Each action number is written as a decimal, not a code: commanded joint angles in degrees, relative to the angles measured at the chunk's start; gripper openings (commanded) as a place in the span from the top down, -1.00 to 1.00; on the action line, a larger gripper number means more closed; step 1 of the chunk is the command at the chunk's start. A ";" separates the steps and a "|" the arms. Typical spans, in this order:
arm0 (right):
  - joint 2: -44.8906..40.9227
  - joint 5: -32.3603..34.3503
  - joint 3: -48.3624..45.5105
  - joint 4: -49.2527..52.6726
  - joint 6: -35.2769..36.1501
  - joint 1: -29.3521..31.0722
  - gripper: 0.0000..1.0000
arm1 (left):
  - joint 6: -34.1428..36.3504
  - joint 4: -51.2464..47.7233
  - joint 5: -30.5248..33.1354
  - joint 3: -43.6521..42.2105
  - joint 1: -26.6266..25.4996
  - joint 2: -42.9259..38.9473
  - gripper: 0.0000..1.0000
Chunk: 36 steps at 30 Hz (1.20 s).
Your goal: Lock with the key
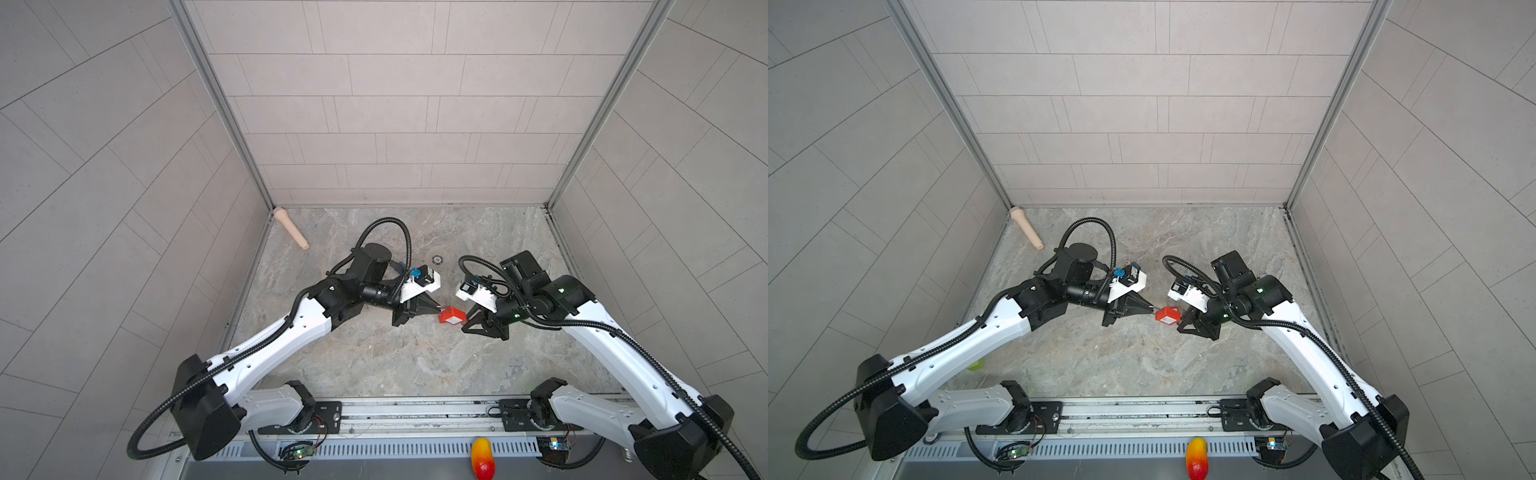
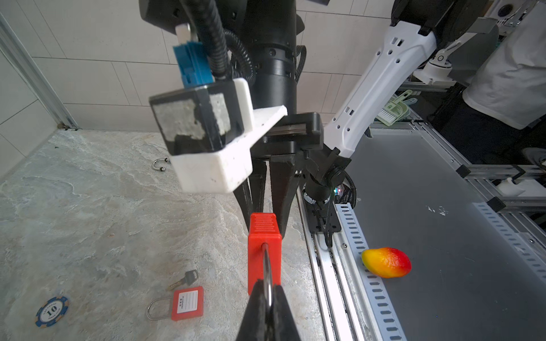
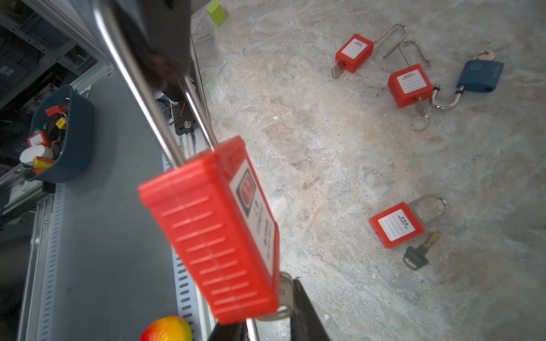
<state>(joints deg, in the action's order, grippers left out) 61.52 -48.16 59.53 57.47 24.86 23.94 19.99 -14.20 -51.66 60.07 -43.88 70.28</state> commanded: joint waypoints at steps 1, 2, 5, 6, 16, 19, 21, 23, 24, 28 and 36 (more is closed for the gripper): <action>-0.45 -4.36 -0.19 -4.42 0.64 0.25 0.60 | 1.76 -0.13 -2.79 2.46 -0.95 0.23 1.00; -0.96 -3.87 -0.62 -5.24 0.71 0.39 0.64 | 1.75 -0.22 -2.61 2.66 -0.95 0.54 1.00; -3.77 -1.80 -2.64 -8.57 0.51 0.59 0.76 | 1.85 -0.39 -2.07 3.05 -0.95 1.14 1.00; -4.89 -0.96 -3.40 -9.72 -0.06 0.61 0.78 | 1.90 -0.32 -2.11 3.12 -0.94 1.23 1.00; -7.19 -2.62 -4.35 -1.28 0.12 -1.17 0.23 | 2.34 -1.14 -6.28 4.35 -0.95 1.95 1.00; -6.11 -3.94 -3.32 -1.16 0.26 -1.21 0.20 | 2.42 -1.36 -6.90 4.38 -0.95 1.90 1.00; -5.05 -4.85 -2.59 -0.57 1.34 -1.21 0.20 | 2.42 -1.45 -7.48 4.45 -0.95 1.93 1.00; -3.89 -5.78 -1.85 -0.10 2.37 -1.20 0.22 | 2.26 -1.45 -7.98 4.71 -1.05 2.00 1.00; -3.31 -6.49 -1.65 0.01 2.98 -1.21 0.23 | 2.20 -1.49 -8.32 4.78 -1.29 2.16 1.00; -1.79 -8.78 -1.06 -0.21 5.17 -1.25 0.38 | 1.90 -1.49 -7.54 4.57 -1.65 2.22 1.00; -6.68 -4.40 -3.43 -2.10 4.52 -1.18 0.70 | 1.83 -1.71 -3.85 4.26 -1.05 1.26 1.00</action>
<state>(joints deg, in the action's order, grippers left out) 58.35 -53.71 56.73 56.69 28.47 22.85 21.04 -16.34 -54.94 62.78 -44.71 72.38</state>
